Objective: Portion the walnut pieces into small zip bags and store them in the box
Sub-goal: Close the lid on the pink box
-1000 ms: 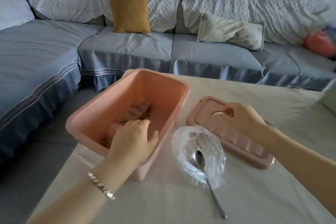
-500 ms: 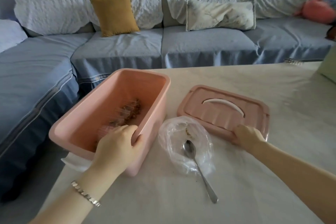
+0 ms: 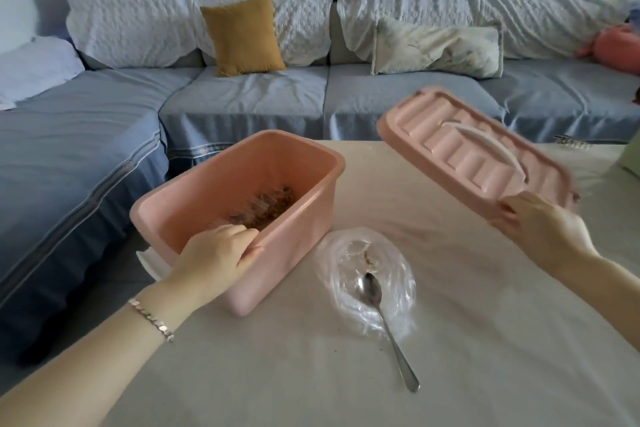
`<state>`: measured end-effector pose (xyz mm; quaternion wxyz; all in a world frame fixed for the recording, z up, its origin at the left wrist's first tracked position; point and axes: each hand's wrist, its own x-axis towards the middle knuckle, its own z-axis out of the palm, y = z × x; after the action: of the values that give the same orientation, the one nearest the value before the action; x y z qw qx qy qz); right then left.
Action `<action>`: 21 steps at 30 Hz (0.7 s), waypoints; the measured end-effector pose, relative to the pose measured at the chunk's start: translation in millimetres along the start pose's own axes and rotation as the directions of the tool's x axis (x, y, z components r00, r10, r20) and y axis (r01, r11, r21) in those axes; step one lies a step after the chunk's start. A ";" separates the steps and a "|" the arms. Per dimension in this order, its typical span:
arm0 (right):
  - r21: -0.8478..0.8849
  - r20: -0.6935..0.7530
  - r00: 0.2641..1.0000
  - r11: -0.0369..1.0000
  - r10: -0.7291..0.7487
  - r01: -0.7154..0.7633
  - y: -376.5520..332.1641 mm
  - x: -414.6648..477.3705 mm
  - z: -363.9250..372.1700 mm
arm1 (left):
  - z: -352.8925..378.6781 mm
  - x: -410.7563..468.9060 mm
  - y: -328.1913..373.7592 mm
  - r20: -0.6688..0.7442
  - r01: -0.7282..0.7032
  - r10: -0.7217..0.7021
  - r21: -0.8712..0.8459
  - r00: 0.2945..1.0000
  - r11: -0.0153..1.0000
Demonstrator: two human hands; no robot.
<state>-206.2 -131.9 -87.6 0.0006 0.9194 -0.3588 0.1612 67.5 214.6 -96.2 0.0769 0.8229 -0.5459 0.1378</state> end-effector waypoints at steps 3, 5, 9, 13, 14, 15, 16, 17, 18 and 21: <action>0.029 -0.049 0.995 0.996 -0.087 0.089 -30.6 10.5 -36.0 | -6.6 -6.2 -29.9 0.039 -0.070 0.071 -0.036 0.997 0.997; 0.068 -0.065 0.983 0.982 -0.171 0.176 -59.5 16.3 -52.2 | -15.2 -7.0 -46.4 0.120 -0.077 0.081 -0.040 0.990 0.996; 0.171 -0.007 0.922 0.908 -0.388 0.383 -126.7 35.6 -60.8 | -32.0 -26.0 -70.0 0.010 0.180 -0.182 -0.225 0.983 0.958; 0.193 0.135 0.833 0.839 -0.537 0.509 -189.1 54.7 -52.8 | -52.6 -23.9 -69.6 -0.006 0.493 -0.733 -0.737 0.680 0.463; 0.174 0.168 0.810 0.825 -0.562 0.537 -202.7 57.9 -48.8 | -55.4 -20.3 -72.7 0.054 0.497 -0.780 -0.798 0.624 0.342; 0.137 0.196 0.786 0.810 -0.586 0.570 -215.5 60.2 -44.3 | -58.6 -17.0 -77.6 0.107 0.520 -0.803 -0.810 0.586 0.271; 0.092 0.217 0.765 0.793 -0.607 0.603 -226.3 62.3 -38.6 | -62.6 -15.1 -81.1 0.166 0.567 -0.812 -0.791 0.559 0.229; 0.058 0.228 0.746 0.773 -0.626 0.631 -235.1 63.7 -32.3 | -63.4 -13.9 -84.0 0.223 0.631 -0.817 -0.748 0.532 0.207; 0.040 0.224 0.730 0.755 -0.645 0.655 -242.3 65.0 -25.3 | -63.0 -14.0 -86.6 0.274 0.690 -0.816 -0.696 0.509 0.197; 0.062 0.204 0.695 0.718 -0.689 0.693 -252.7 68.1 -6.9 | -56.8 -17.9 -89.7 0.285 0.798 -0.810 -0.507 0.512 0.326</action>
<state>5.5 11.7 -31.9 0.0317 0.9983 0.0131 0.0464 135.4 281.2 -45.7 0.3876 0.9145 -0.0795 -0.0841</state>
